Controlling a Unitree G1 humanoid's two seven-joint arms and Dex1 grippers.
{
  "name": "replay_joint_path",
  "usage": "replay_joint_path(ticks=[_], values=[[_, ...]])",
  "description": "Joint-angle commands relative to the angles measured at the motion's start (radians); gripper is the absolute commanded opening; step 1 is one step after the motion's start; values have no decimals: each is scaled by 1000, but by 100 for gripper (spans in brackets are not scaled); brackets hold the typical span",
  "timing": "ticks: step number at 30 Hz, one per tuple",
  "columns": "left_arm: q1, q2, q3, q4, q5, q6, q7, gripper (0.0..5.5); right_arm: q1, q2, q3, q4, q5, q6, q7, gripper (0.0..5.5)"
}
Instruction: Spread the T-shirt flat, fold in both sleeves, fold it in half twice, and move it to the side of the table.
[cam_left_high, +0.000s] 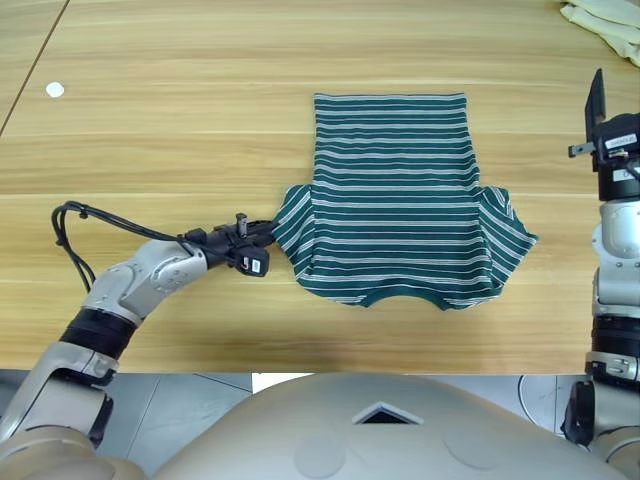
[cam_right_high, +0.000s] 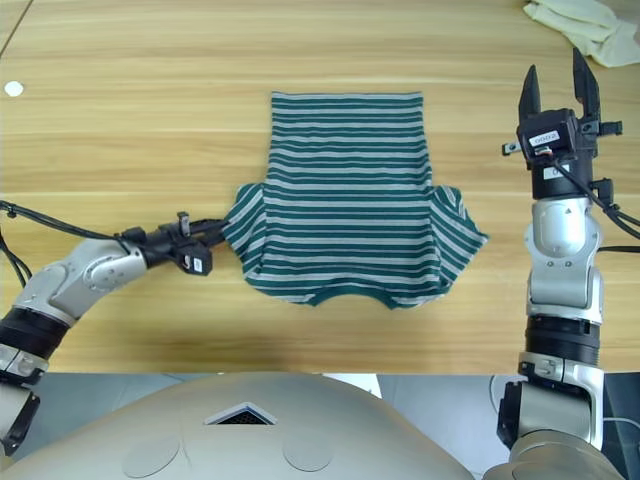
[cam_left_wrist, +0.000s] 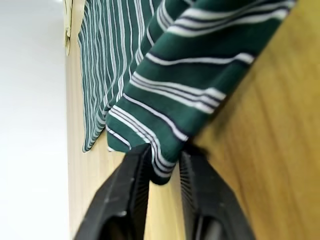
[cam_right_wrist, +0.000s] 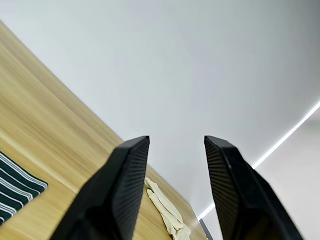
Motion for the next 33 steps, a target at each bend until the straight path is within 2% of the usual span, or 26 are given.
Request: replay_joint_path(ticks=[1, 7, 15, 25, 33], values=[[68, -5, -77, 84, 60, 19, -56, 48, -2, 12, -6, -6, -3, 10, -7, 202], [69, -11, -60, 94, 53, 26, -24, 1, -6, 21, -4, -5, -7, 15, -4, 202], [131, -103, 42, 63, -113, 4, 116, 1, -2, 40, 7, 11, -15, 11, -12, 202], [91, -132, 56, 20, -66, -59, 200, 1, -19, 52, 31, 29, -26, 7, -21, 202], [19, -214, 40, 34, 28, -133, 303, 1, -40, 69, 55, 63, -41, 0, -28, 202]])
